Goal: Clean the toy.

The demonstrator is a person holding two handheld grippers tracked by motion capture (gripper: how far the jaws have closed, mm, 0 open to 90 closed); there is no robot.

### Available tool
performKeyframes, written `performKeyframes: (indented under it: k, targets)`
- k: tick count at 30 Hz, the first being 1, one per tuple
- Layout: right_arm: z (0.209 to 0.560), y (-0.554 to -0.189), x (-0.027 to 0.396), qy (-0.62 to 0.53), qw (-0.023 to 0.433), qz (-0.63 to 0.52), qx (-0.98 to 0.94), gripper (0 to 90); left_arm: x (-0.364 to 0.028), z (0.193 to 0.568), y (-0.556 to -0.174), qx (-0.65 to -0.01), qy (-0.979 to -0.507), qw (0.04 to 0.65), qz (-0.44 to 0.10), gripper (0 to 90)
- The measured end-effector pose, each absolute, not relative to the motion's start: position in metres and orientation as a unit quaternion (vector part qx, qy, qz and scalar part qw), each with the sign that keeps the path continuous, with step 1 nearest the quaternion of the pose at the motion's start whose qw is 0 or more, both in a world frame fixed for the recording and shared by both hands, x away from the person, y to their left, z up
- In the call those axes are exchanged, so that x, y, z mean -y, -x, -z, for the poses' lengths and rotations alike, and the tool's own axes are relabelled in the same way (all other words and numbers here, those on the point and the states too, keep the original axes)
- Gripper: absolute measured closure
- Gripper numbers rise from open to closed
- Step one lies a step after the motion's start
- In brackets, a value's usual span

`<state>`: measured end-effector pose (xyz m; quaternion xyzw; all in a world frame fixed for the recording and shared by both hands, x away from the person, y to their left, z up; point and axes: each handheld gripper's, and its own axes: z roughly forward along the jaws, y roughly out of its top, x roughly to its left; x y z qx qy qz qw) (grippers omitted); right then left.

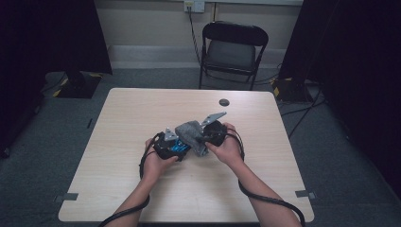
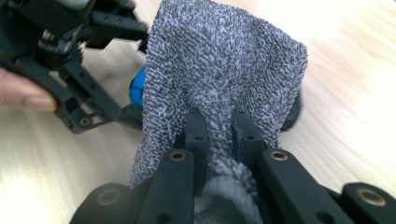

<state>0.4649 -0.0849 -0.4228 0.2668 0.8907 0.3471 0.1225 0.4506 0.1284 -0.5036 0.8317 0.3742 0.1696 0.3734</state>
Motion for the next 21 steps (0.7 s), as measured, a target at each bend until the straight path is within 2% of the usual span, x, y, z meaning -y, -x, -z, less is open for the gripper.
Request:
performKeyframes:
  k: [12,21]
  targets:
    - [0.442,-0.461,0.045,-0.22,0.105,-0.303,-0.921,79.7,-0.128,0.504,-0.45,-0.377,-0.829,0.377,-0.169,25.6]
    - [0.45,-0.469,0.042,-0.23,0.102,-0.289,-0.924,79.7,-0.128,0.504,-0.45,-0.375,-0.831,0.374,-0.169,25.5]
